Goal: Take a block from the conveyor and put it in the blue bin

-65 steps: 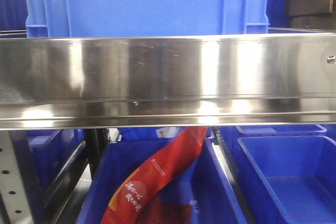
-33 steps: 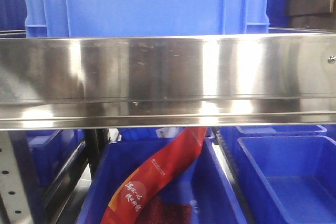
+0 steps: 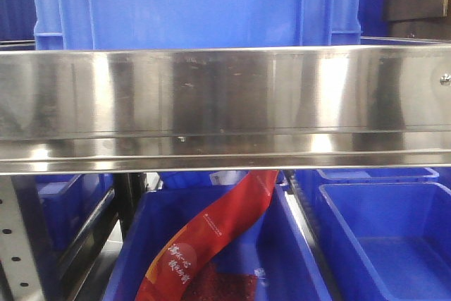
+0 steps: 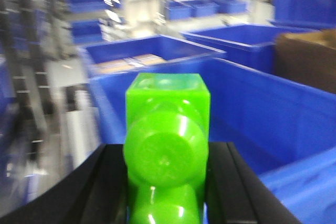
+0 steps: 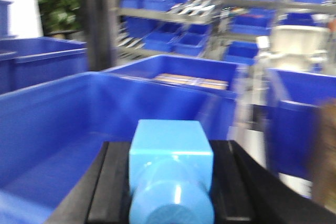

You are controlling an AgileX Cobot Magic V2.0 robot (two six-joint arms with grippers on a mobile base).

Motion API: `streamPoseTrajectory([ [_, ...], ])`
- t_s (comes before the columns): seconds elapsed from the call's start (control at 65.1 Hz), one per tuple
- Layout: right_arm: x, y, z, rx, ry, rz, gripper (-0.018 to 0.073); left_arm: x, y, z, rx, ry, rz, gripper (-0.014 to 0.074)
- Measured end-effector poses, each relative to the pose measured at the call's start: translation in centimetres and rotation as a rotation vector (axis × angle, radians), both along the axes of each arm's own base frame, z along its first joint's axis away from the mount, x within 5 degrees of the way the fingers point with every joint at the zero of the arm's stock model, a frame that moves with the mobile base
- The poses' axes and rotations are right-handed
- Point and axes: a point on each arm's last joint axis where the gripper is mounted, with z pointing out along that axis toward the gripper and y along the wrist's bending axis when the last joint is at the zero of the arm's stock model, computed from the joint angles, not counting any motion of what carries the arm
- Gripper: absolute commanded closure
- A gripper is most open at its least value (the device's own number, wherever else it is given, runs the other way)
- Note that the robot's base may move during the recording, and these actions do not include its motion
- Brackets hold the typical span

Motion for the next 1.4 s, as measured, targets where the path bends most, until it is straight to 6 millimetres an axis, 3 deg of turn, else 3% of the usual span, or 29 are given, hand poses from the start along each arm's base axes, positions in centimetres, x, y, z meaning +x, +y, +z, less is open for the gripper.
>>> streamPoseTrajectory([
  [0.184, 3.8, 3.5, 0.1, -0.009, 0.020, 0.060, 0.0721, 5.4, -4.6, -0.2, 0.020, 0.056, -0.092, 0.0707],
  [0.322, 6.5, 5.5, -0.4, -0.019, 0.041, 0.078, 0.0691, 8.9, -7.1, -1.5, 0.042, 0.105, -0.117, 0.0678],
  [0.368, 7.4, 6.0, -0.6, -0.023, 0.049, 0.080, 0.0643, 9.8, -7.6, -2.0, 0.047, 0.118, -0.118, 0.0631],
  [0.553, 9.9, 7.3, -2.0, -0.054, 0.114, 0.082, 0.0291, 11.6, -8.6, -3.7, 0.035, 0.169, -0.119, 0.0277],
  [0.66, 10.3, 7.5, -2.5, -0.063, 0.137, 0.083, 0.0216, 11.6, -8.7, -3.7, 0.019, 0.178, -0.120, 0.0190],
  [0.737, 10.3, 7.6, -2.6, -0.066, 0.143, 0.084, 0.0225, 11.6, -8.7, -3.7, 0.008, 0.180, -0.121, 0.0202],
  [0.829, 10.3, 7.6, -2.6, -0.067, 0.145, 0.084, 0.0294, 11.6, -8.7, -3.6, 0.000, 0.183, -0.121, 0.0275],
  [1.013, 10.4, 7.4, -2.6, -0.067, 0.147, 0.079, 0.0704, 11.8, -8.4, -3.6, -0.003, 0.181, -0.111, 0.0706],
  [1.213, 10.0, 4.6, -1.0, -0.001, 0.156, 0.014, 0.0720, 10.7, -5.7, -1.9, -0.005, 0.187, -0.064, 0.0707],
  [1.32, 8.8, 2.1, -0.1, 0.020, 0.155, -0.041, 0.0720, 8.4, -3.1, -0.3, -0.030, 0.140, -0.018, 0.0707],
  [1.397, 7.6, 0.7, -0.2, 0.025, 0.154, -0.069, 0.0720, 6.4, -1.8, -0.2, -0.038, 0.125, 0.002, 0.0707],
])
